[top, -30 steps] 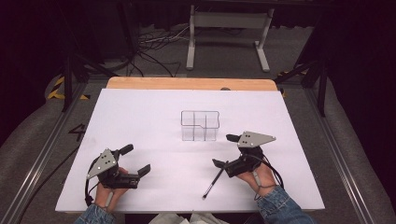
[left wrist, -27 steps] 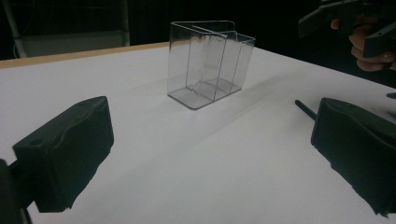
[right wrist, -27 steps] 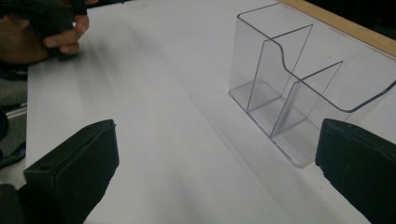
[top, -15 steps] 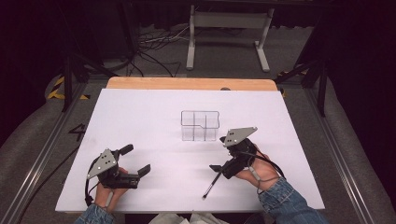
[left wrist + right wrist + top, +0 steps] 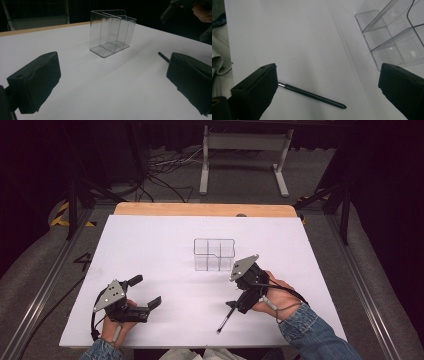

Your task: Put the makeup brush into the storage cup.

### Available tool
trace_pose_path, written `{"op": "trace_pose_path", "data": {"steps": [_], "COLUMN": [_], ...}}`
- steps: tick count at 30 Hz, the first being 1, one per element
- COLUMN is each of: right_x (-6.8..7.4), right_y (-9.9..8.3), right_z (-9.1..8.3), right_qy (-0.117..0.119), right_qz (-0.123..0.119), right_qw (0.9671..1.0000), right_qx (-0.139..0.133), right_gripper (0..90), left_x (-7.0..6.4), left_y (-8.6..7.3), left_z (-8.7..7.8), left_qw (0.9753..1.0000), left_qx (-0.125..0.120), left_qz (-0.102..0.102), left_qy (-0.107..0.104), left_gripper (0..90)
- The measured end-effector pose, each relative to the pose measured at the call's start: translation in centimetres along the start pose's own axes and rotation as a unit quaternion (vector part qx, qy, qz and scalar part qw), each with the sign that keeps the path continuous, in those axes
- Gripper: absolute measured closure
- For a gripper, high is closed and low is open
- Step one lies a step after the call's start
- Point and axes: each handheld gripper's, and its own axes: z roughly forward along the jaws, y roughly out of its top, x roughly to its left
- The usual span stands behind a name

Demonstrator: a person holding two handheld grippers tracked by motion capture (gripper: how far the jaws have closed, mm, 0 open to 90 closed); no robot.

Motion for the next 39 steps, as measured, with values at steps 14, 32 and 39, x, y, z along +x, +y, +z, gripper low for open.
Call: {"op": "trace_pose_path", "data": {"steps": [14,32,39], "right_x": [0.0,0.4,0.7], "right_y": [1.1,1.8,1.9], "right_z": [0.1,1.6,1.9], "right_qy": [0.014,0.029,0.048], "right_qz": [-0.044,-0.084,-0.091], "right_qw": [0.9964,0.9851,0.9813], "right_qx": [0.071,0.147,0.163], "right_gripper": [6.6,9.1,10.1], "left_x": [-0.1,-0.2,-0.2], "left_y": [-0.1,-0.1,-0.1], "left_z": [0.1,0.3,0.4], "left_qw": [1.0000,0.9999,0.9998], "left_qx": [0.007,0.014,0.016], "left_qz": [0.000,0.003,0.000], "left_qy": [-0.002,-0.004,-0.014], "left_gripper": [0.0,0.1,0.1]}}
